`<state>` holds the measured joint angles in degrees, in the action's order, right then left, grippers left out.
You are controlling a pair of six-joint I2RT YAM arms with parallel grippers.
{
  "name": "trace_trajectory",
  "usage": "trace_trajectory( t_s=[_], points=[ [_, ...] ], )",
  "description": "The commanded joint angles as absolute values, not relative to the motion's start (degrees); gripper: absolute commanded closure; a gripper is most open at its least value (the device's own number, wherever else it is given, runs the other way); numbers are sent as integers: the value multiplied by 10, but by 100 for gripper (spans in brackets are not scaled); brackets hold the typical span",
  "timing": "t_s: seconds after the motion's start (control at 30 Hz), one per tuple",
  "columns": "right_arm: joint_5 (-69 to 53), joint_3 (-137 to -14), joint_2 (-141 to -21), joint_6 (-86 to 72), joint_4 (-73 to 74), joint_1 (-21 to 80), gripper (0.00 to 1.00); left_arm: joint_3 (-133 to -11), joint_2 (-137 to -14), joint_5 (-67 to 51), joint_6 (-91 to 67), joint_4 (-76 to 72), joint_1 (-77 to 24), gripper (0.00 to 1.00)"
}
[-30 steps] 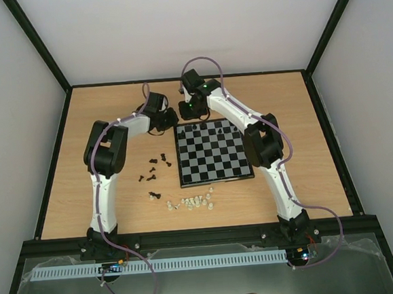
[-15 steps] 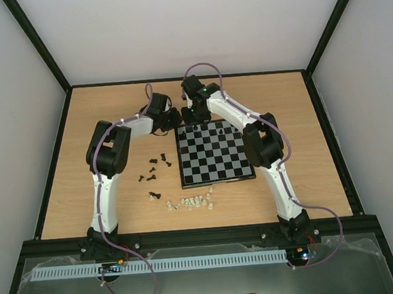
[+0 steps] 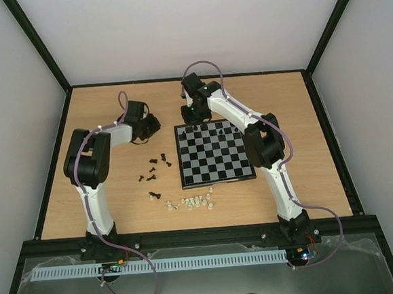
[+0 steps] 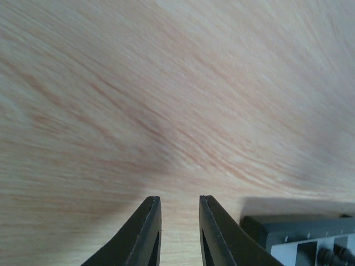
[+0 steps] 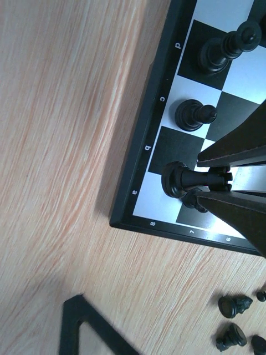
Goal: Set up the chess pieces on the board
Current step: Adjust the chessboard at the center of the board.
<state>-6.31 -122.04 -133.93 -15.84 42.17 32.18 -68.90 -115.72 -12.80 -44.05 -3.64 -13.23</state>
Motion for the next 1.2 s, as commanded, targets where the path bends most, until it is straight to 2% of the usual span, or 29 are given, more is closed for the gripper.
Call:
trace_trajectory(
  t_s=[0.0,0.43,0.83,1.17],
  points=[
    [-69,-1245,-1335,-155,453,320,90,-674,-1160,-147,-440,-51,-149,80],
    [-63,-1249,-1337,-151,458,320,90,-709,-1193,-179,-444,-49,-199,85],
    [-54,-1255,-1348,-143,478,318,90,-755,-1220,-186,-446,-50,-205,86],
    [-63,-1300,-1388,-136,513,320,89,-686,-1135,-169,-436,-41,-203,86]
  ],
)
